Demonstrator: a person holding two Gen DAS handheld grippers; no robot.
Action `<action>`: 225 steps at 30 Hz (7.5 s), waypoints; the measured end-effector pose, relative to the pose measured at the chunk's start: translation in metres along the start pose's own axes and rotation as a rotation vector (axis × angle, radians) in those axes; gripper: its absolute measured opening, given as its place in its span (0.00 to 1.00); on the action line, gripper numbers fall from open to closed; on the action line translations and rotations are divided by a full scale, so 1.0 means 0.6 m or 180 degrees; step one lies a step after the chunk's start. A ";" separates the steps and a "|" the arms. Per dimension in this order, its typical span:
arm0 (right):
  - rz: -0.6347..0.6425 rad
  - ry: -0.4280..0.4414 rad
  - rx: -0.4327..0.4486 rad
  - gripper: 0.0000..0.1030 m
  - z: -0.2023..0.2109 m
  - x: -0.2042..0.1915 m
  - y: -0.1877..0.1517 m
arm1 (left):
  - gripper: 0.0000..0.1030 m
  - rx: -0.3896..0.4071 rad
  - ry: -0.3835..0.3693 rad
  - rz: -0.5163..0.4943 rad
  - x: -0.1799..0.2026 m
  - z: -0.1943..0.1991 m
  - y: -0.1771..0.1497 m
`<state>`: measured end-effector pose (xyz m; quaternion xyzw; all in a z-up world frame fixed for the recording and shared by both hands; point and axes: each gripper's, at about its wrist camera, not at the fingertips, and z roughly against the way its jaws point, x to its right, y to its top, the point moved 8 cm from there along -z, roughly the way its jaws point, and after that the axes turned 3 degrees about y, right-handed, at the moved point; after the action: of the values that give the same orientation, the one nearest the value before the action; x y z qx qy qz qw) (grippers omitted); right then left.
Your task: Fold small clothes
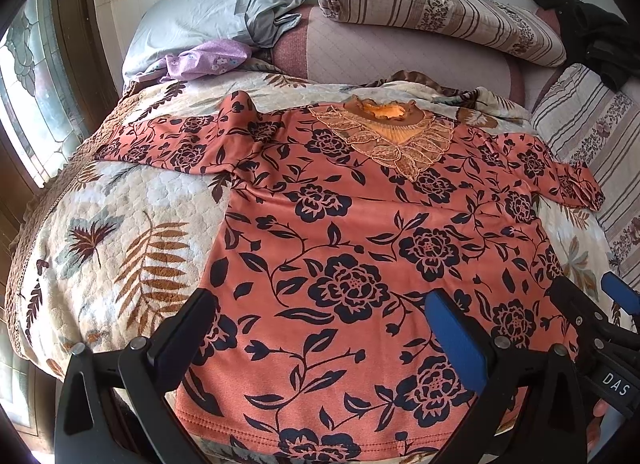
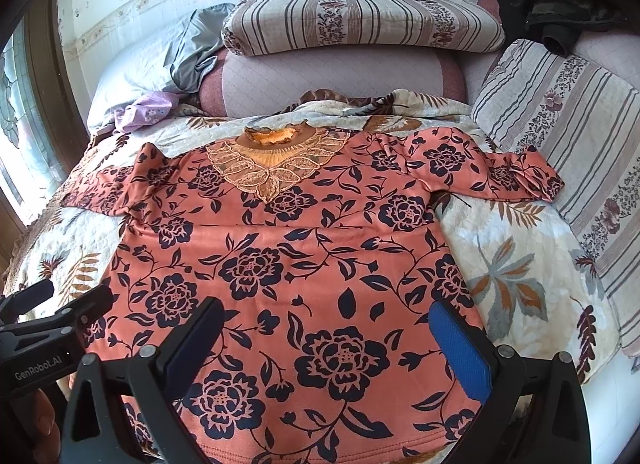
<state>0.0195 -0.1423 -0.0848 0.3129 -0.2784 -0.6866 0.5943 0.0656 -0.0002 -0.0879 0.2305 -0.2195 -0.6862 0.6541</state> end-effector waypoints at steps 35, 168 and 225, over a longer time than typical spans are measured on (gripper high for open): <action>-0.3081 0.0432 0.0389 0.10 -0.272 0.728 0.234 | 1.00 -0.0018 0.0041 0.0362 -0.121 -0.174 0.040; -0.0700 0.1339 -0.0113 0.75 -0.362 0.088 0.139 | 0.64 0.0166 -0.1010 0.3157 -0.541 -0.312 0.231; -0.1569 0.1505 -0.0004 0.78 -0.336 0.183 0.256 | 0.59 0.0063 -0.0337 0.0760 -0.204 -0.284 0.206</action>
<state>0.2608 -0.2741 -0.1106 0.5210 -0.0484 -0.7181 0.4588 0.2718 0.1161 -0.1457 0.1726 -0.2864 -0.6125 0.7163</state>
